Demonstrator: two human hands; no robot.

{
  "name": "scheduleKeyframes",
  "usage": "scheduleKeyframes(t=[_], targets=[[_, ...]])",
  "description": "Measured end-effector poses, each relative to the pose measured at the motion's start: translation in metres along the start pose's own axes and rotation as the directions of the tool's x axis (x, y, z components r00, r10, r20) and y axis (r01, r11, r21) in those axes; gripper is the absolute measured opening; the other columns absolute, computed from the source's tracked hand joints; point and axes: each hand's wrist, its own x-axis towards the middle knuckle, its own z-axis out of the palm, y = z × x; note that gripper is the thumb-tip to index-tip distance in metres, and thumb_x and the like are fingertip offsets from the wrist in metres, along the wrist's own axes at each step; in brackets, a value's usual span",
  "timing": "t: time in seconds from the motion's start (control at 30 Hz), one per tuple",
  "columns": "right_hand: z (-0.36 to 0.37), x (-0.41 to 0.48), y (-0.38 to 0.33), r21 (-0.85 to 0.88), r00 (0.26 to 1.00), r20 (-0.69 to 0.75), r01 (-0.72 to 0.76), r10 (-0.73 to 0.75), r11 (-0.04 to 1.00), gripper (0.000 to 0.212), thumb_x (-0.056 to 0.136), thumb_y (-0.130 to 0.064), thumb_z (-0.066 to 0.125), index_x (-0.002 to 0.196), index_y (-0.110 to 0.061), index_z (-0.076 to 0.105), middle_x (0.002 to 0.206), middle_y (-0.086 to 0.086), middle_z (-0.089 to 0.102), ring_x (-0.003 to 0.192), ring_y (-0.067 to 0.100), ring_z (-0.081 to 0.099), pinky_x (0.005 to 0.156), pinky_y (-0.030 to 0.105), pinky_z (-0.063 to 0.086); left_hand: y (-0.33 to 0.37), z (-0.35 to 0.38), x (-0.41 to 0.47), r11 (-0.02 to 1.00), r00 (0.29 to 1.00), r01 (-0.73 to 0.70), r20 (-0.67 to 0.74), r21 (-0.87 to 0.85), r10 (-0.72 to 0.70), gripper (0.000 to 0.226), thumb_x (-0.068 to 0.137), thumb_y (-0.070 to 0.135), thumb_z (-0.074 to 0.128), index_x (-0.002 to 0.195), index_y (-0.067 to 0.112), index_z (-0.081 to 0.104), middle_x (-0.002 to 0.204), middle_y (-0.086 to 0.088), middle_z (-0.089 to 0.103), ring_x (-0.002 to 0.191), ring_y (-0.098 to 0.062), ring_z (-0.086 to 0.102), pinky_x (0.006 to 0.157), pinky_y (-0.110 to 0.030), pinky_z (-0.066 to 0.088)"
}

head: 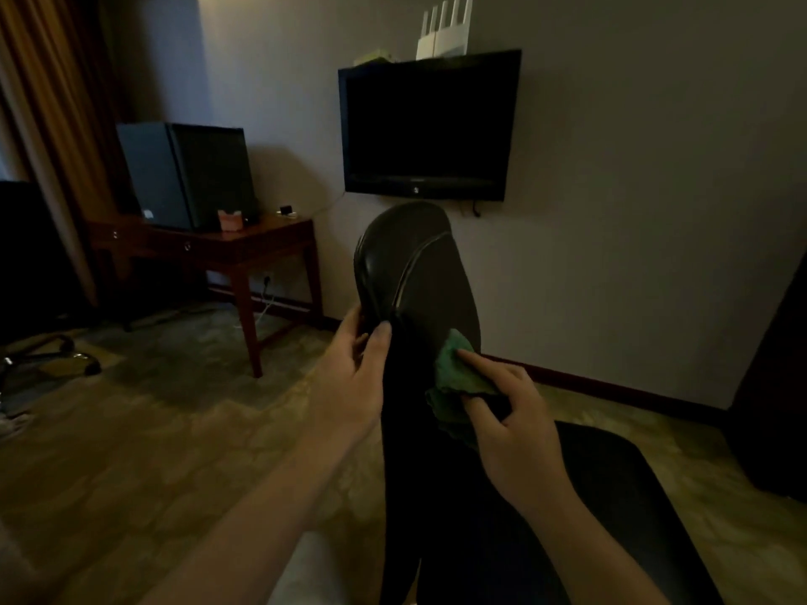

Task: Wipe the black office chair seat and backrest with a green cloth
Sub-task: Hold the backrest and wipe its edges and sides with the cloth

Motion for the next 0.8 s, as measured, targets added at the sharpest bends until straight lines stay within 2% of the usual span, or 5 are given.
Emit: scheduleKeyframes(t=[0.17,0.27,0.47,0.63,0.8], targets=[[0.001,0.044,-0.032,-0.194,0.972,0.144,0.213,-0.187,0.958,0.050,0.093,-0.008,0.061,0.126,-0.045,0.058,0.124,-0.018,0.043,0.111,-0.009,0.047,0.091,0.011,0.047,0.035,-0.007,0.056,0.989,0.996,-0.082,0.017,-0.121,0.085,0.037,0.105,0.032,0.043,0.140,0.043,0.047,0.130,0.027,0.052,0.117,0.010,0.052,0.096,-0.021,0.049],[0.010,0.074,-0.042,-0.272,0.930,0.213,0.350,-0.298,0.896,0.050,0.092,-0.007,0.062,0.130,-0.038,0.058,0.129,-0.017,0.039,0.114,-0.001,0.048,0.095,0.019,0.050,0.032,-0.008,0.079,0.985,0.981,-0.168,0.096,-0.030,0.171,0.022,0.100,0.023,0.046,0.107,0.033,0.065,0.141,0.025,0.045,0.129,0.012,0.039,0.110,-0.026,0.036],[0.026,0.111,-0.024,-0.381,0.839,0.241,0.544,-0.488,0.748,0.029,0.091,-0.012,0.062,0.118,-0.020,0.069,0.128,-0.004,0.046,0.111,0.011,0.053,0.085,0.027,0.055,0.006,-0.003,0.088,0.911,0.911,-0.411,-0.011,0.027,0.411,0.011,0.089,0.015,0.044,0.086,0.009,0.053,0.128,0.008,0.055,0.131,-0.005,0.045,0.102,-0.014,0.033],[0.030,0.135,-0.001,-0.394,0.846,0.223,0.532,-0.484,0.749,0.022,0.093,-0.014,0.058,0.109,-0.015,0.072,0.124,-0.007,0.047,0.108,0.007,0.052,0.085,0.023,0.053,0.003,0.000,0.091,0.905,0.904,-0.426,-0.040,-0.020,0.425,0.011,0.084,0.021,0.041,0.084,0.013,0.049,0.127,0.005,0.055,0.130,-0.011,0.046,0.100,-0.015,0.034],[0.032,0.144,-0.005,-0.386,0.950,0.161,0.310,-0.267,0.869,0.038,0.093,-0.010,0.058,0.125,-0.030,0.063,0.122,-0.016,0.043,0.105,-0.004,0.049,0.085,0.013,0.049,0.003,0.000,0.092,0.914,0.915,-0.403,-0.005,-0.057,0.403,0.007,0.085,0.019,0.041,0.083,0.016,0.047,0.129,0.001,0.055,0.133,-0.016,0.045,0.102,-0.018,0.034]])
